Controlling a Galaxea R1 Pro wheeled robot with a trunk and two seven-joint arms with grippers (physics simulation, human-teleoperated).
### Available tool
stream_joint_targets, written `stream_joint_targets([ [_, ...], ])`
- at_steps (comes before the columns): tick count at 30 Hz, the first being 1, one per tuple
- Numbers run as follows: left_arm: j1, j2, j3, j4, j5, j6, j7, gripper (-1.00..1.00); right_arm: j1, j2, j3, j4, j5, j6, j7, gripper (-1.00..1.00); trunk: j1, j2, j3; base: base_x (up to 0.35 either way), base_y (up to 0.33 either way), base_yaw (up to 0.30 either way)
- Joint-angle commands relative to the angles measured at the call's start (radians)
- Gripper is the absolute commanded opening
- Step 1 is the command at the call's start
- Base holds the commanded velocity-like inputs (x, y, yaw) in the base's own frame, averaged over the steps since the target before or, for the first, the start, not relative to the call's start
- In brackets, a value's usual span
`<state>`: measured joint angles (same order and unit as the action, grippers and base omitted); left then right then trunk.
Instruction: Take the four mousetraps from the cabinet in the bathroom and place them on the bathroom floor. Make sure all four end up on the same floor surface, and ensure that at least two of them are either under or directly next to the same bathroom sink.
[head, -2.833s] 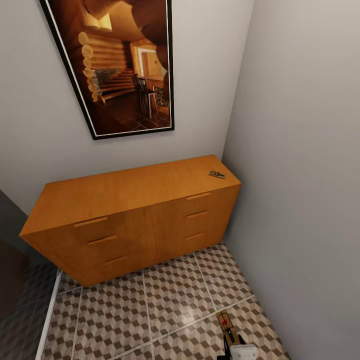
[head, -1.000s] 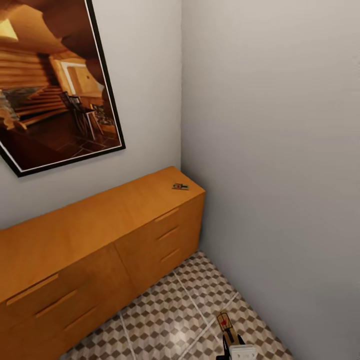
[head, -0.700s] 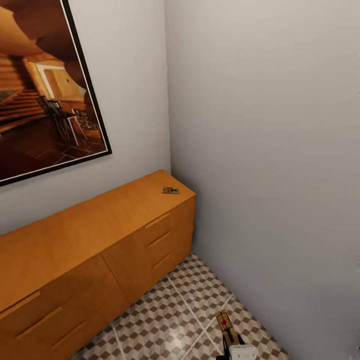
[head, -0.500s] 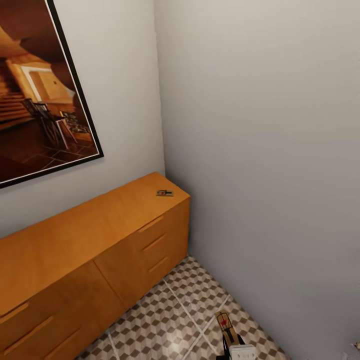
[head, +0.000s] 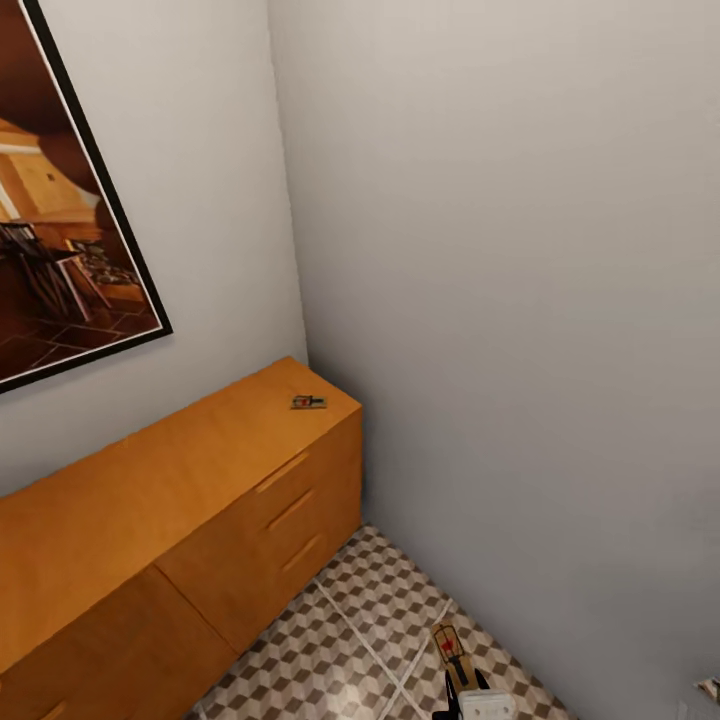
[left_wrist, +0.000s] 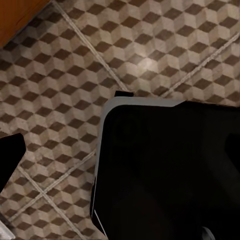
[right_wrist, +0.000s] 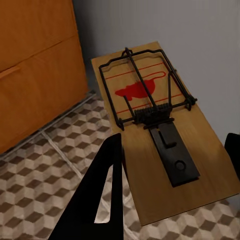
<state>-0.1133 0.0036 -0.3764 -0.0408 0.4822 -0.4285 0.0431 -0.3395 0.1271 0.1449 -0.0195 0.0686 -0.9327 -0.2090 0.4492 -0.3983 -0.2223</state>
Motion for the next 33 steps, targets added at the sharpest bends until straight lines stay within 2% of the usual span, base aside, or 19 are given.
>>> stream_joint_targets([
  [1, 0.000, 0.000, -0.009, -0.001, 0.004, -0.002, 0.004, 1.00, -0.001, 0.000, 0.004, 0.001, 0.007, -0.002, -0.012, -1.00, 0.001, -0.002, -0.001, 0.153, 0.110, -0.167],
  [21, 0.000, 0.001, -0.009, -0.001, 0.004, -0.003, 0.004, 1.00, -0.001, 0.001, 0.004, 0.001, 0.007, -0.003, -0.012, -1.00, 0.001, -0.002, 0.017, 0.018, 0.012, -0.161],
  [31, 0.000, -0.008, -0.004, -0.010, 0.003, 0.003, 0.009, 1.00, -0.001, 0.000, 0.004, 0.001, 0.007, 0.000, -0.013, -1.00, 0.001, -0.002, 0.019, 0.000, 0.000, -0.025],
  [33, -0.001, -0.015, -0.004, -0.043, 0.000, 0.015, 0.012, 1.00, -0.001, 0.000, 0.004, 0.001, 0.007, 0.000, -0.013, -1.00, 0.001, -0.002, 0.019, 0.000, 0.000, -0.001],
])
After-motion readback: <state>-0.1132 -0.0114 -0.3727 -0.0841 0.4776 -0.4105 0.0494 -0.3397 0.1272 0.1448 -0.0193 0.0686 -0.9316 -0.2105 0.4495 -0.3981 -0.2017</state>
